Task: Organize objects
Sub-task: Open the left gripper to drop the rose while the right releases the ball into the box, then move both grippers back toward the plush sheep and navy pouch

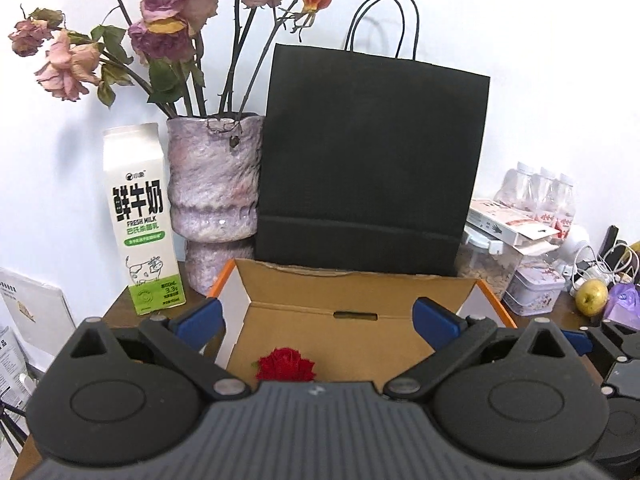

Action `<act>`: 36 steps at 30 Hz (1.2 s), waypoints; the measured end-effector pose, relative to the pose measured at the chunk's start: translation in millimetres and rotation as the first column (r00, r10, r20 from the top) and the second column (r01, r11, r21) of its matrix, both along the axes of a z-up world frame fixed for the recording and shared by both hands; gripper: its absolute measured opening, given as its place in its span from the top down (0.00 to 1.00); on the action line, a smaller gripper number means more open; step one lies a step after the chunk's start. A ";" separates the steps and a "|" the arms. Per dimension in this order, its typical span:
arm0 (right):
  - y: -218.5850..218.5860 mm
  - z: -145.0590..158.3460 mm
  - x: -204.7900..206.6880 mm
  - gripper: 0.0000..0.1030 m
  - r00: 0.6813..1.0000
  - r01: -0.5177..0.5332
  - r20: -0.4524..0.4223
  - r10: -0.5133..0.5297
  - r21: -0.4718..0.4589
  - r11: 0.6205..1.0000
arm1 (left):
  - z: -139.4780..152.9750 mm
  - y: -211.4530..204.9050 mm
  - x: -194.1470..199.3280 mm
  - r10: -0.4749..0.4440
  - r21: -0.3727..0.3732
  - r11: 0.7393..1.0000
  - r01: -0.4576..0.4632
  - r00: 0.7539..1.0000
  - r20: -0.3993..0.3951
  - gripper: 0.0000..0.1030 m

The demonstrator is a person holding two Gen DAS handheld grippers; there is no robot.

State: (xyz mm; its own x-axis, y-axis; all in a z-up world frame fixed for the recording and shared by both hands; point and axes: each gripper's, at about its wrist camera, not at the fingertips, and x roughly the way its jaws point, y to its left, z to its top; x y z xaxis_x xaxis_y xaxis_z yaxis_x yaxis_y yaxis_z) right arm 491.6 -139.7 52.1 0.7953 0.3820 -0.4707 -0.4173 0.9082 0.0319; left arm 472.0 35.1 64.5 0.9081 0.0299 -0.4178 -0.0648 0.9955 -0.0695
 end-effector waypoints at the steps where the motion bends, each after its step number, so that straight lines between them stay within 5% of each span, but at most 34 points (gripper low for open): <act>1: -0.5 -1.0 -2.7 0.00 1.000 -0.003 -0.004 0.003 0.000 1.000 | -0.2 -0.4 -3.3 -0.001 0.000 1.000 0.001 1.000 0.000 0.00; 15: -4.5 -2.8 -55.3 0.00 1.000 0.008 0.001 -0.008 0.008 1.000 | 2.8 5.8 -71.4 0.009 -0.022 1.000 -0.009 1.000 0.011 0.00; 36: -16.6 9.8 -190.6 0.00 1.000 -0.004 0.027 0.004 0.009 1.000 | 8.6 19.4 -205.4 0.044 -0.016 0.999 -0.043 0.999 0.007 0.00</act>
